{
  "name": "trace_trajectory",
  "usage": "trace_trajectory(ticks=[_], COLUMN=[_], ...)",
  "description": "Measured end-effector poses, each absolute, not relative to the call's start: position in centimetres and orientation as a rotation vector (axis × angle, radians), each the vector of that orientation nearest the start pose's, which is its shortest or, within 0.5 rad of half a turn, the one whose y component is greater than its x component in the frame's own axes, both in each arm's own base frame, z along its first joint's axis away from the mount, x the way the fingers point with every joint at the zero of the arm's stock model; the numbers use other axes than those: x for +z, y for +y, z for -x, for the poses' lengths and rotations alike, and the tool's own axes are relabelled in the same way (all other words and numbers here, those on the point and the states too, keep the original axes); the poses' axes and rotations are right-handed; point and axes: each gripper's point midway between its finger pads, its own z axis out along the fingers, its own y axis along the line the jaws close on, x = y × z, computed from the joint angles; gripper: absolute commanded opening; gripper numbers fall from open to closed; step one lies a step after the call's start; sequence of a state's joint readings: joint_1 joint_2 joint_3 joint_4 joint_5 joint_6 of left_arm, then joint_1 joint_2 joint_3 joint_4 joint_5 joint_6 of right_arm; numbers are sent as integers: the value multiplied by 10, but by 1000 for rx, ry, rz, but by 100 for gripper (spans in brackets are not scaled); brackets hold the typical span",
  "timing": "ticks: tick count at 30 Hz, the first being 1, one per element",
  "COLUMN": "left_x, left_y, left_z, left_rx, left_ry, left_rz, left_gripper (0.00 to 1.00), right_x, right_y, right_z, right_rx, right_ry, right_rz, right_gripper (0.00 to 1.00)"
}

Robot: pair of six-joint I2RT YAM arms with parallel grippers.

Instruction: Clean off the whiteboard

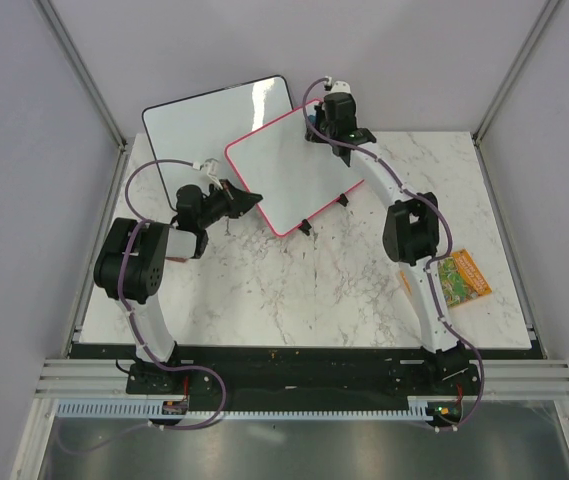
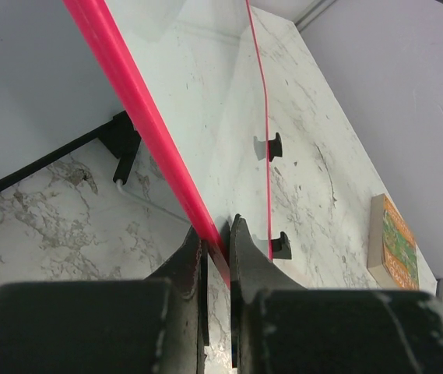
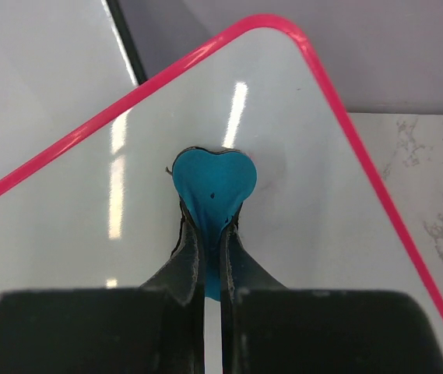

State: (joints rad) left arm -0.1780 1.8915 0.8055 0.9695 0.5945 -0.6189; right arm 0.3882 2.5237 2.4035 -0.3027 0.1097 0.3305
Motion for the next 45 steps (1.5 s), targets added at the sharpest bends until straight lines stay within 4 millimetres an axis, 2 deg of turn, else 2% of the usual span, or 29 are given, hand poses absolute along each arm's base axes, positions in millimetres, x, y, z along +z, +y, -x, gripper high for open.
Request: trace_trajectory(ticks=[6,11,15,19,24,34,38,45], left_x=[124,125,127,127,125,111,108,109], left_y=[-204,-205,-206,-207,-207,-199,-198,-199], left_z=[-442,-442,-441,-440,-440,-440,-439,-438], left_rx=[-1090,-1091,-1093,-1089,-1084,-1060,-1054,-1047], left_ry=[1767,1765,1761,1763,1768,1827,1831,1819], left_rz=[-100,-102,-108,-122,-128,-74,-77,-114], left_gripper=[2,2,2,2,2,2,2,2], right_x=[146,135,130,123,113,112,112,109], right_y=[218,209,205,205,221,284,303,318], right_z=[-664,-664,-656,-632,-592,-538,-519,-482], right_rx=[330,343,325,261,163,30,29,133], right_ry=[2032,2059,2064,2069,2070,2097,2116,2128], right_rz=[-68,-58,-46,-38,-10,123,177,240], right_gripper=[0,0,0,0,0,0,0,0])
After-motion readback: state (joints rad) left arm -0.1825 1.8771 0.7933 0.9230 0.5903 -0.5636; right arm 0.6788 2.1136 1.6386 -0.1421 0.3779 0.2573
